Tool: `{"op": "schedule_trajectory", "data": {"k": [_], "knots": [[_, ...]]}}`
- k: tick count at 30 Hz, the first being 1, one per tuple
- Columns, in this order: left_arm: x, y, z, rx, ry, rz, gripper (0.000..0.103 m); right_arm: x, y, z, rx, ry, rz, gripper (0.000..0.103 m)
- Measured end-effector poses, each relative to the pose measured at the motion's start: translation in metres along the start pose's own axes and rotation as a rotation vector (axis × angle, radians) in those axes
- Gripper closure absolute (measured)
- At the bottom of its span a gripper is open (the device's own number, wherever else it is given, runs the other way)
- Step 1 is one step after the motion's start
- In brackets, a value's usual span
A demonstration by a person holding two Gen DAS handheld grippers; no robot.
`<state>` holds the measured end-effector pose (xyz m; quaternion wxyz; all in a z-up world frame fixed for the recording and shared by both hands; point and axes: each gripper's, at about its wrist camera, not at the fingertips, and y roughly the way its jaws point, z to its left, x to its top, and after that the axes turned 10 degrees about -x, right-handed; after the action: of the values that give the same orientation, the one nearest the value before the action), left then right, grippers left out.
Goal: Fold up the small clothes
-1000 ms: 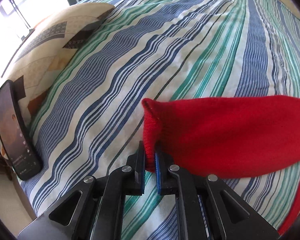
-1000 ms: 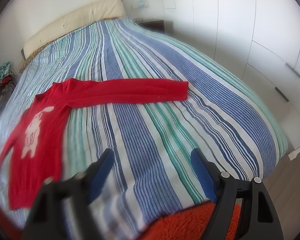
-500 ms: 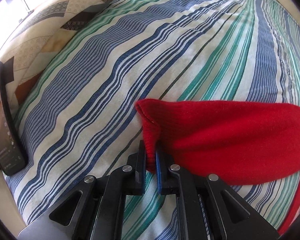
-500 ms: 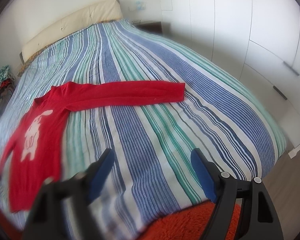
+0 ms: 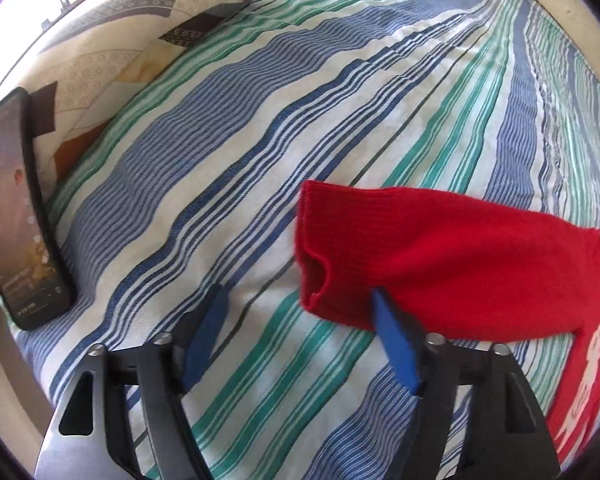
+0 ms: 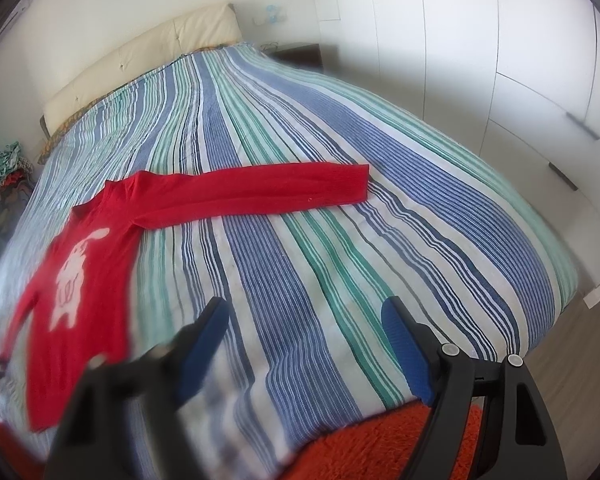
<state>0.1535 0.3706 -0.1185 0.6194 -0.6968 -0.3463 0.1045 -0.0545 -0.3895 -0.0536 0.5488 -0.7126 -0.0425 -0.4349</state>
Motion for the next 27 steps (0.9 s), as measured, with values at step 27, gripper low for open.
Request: {"op": "schedule_trajectory", "data": {"k": [27], "knots": [[-0.166, -0.022, -0.133, -0.208, 0.477, 0.037, 0.013, 0.000, 0.000, 0.010, -0.042, -0.052, 0.009, 0.024]]}}
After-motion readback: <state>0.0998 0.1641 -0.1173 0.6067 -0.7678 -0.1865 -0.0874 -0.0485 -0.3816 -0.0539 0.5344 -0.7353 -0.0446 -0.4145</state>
